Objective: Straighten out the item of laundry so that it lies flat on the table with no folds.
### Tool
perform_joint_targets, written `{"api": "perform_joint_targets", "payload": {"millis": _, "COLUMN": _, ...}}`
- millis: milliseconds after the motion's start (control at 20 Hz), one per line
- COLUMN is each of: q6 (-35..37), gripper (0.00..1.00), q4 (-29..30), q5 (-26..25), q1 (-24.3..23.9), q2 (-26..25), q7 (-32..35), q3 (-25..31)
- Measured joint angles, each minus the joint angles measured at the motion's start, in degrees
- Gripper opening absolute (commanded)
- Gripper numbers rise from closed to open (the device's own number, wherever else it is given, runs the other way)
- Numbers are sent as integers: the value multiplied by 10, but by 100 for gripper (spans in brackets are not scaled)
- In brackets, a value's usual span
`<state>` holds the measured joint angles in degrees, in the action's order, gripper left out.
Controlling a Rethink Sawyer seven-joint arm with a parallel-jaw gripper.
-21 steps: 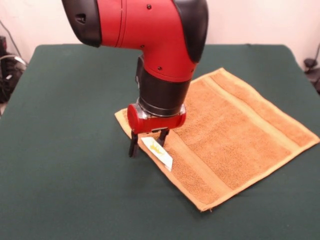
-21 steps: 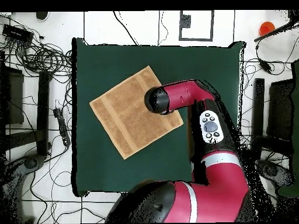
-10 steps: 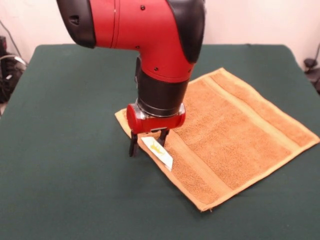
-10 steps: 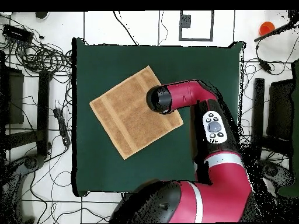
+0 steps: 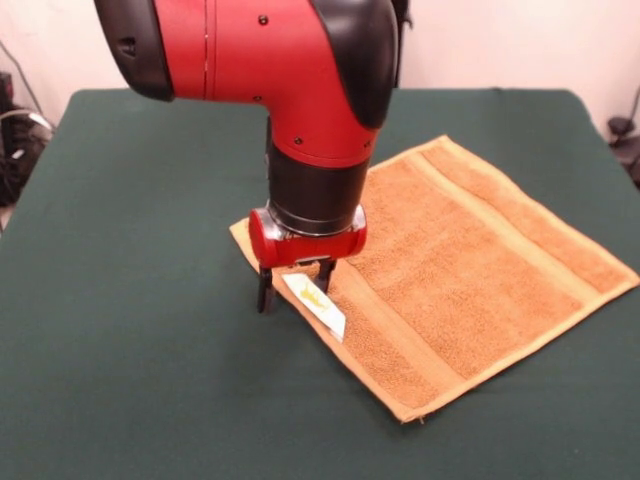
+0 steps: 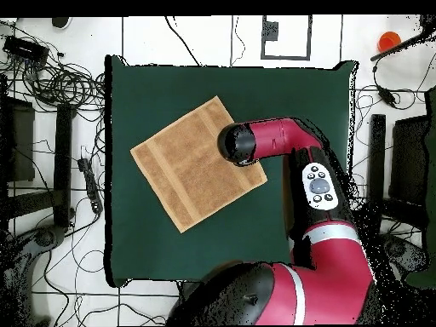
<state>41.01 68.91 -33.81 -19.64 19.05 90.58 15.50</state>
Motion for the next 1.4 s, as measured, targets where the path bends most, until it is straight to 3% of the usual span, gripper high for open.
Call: {"api": "perform_joint_targets", "payload": {"millis": 1400, "q6": 29, "gripper": 100, "q4": 0, "q5": 18, "q1": -1, "q2": -2, "q7": 0, "q3": 5}}
